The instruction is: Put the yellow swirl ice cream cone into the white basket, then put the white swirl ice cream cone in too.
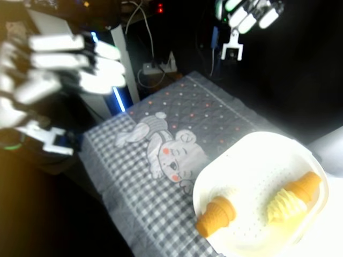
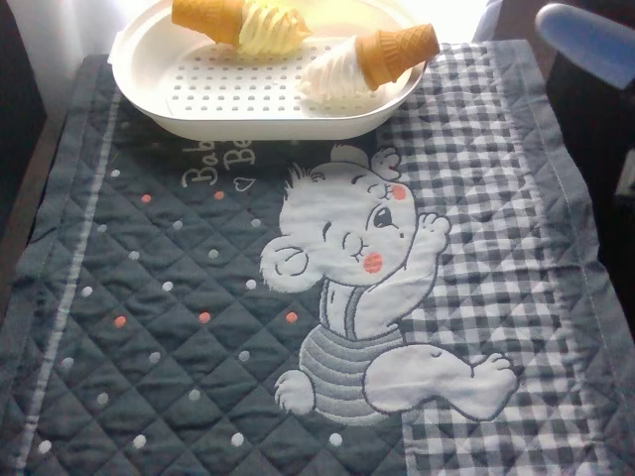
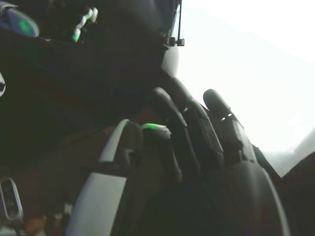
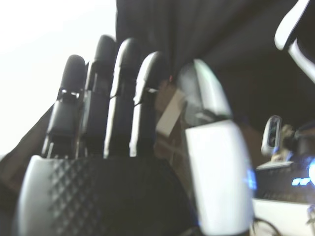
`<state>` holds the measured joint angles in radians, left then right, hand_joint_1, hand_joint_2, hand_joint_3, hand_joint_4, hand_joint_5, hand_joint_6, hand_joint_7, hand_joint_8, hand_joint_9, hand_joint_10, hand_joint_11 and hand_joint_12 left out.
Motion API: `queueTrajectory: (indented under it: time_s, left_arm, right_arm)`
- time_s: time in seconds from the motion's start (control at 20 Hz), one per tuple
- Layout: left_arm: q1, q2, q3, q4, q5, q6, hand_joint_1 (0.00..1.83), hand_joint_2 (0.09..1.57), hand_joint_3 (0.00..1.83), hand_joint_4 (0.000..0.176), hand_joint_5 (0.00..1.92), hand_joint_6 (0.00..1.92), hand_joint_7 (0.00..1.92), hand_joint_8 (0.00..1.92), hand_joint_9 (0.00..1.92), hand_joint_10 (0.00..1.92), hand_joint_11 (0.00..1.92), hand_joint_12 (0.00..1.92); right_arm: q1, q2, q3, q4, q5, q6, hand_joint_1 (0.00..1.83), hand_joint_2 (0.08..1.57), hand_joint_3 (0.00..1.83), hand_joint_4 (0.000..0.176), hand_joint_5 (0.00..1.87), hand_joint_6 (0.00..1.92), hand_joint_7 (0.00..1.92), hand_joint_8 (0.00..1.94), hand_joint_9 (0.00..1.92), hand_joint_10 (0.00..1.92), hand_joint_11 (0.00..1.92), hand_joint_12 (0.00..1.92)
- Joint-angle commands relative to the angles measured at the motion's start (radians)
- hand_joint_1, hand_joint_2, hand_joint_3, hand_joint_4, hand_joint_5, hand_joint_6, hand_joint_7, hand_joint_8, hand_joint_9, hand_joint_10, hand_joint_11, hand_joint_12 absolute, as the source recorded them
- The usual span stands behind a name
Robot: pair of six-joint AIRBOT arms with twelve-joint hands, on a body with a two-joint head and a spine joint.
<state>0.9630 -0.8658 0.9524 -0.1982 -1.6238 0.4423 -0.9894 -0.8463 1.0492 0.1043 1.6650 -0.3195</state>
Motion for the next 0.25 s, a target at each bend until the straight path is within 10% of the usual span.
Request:
queueTrajectory:
  time_s: [0.0, 0.05, 0.1, 0.15, 0.2]
  left_arm:
    - [-0.001, -0.001, -0.006, -0.005, -0.109, -0.026, 0.55, 1.51, 0.0, 0.127, 0.33, 1.92, 0.23, 1.39, 0.26, 1.52, 0.03, 1.7]
    - [0.003, -0.028, -0.003, -0.016, -0.109, -0.074, 0.49, 1.43, 0.0, 0.0, 0.07, 1.33, 0.17, 1.38, 0.19, 1.49, 0.01, 1.58]
    - [0.002, -0.048, -0.003, -0.02, -0.109, -0.108, 0.56, 1.48, 0.0, 0.108, 0.29, 1.78, 0.2, 1.34, 0.23, 1.46, 0.04, 1.58]
    - [0.002, -0.06, -0.003, -0.023, -0.109, -0.118, 0.86, 1.47, 0.0, 0.027, 0.32, 1.88, 0.42, 1.68, 0.33, 1.41, 0.09, 1.64]
    - [0.0, -0.062, -0.003, -0.025, -0.109, -0.118, 0.94, 1.46, 0.0, 0.01, 0.35, 1.86, 0.49, 1.74, 0.38, 1.38, 0.08, 1.64]
  right_arm:
    - [0.008, -0.008, -0.01, 0.01, 0.1, 0.016, 0.8, 1.1, 0.0, 0.0, 0.78, 0.44, 1.02, 0.07, 0.83, 0.4, 0.36, 1.09]
    - [0.008, -0.032, -0.006, 0.024, 0.1, 0.065, 0.75, 1.12, 0.0, 0.0, 0.81, 0.35, 1.02, 0.06, 0.83, 0.43, 0.41, 1.11]
    - [0.008, -0.054, -0.004, 0.025, 0.1, 0.103, 0.85, 1.21, 0.01, 0.125, 0.74, 1.15, 1.04, 0.11, 0.73, 0.76, 0.36, 1.36]
    - [0.008, -0.067, -0.003, 0.029, 0.1, 0.118, 0.96, 1.21, 0.0, 0.057, 0.79, 1.25, 0.96, 0.44, 0.64, 1.01, 0.29, 1.53]
    - [0.008, -0.07, -0.002, 0.031, 0.1, 0.117, 0.95, 1.2, 0.0, 0.112, 0.8, 1.26, 0.89, 0.69, 0.62, 1.09, 0.29, 1.57]
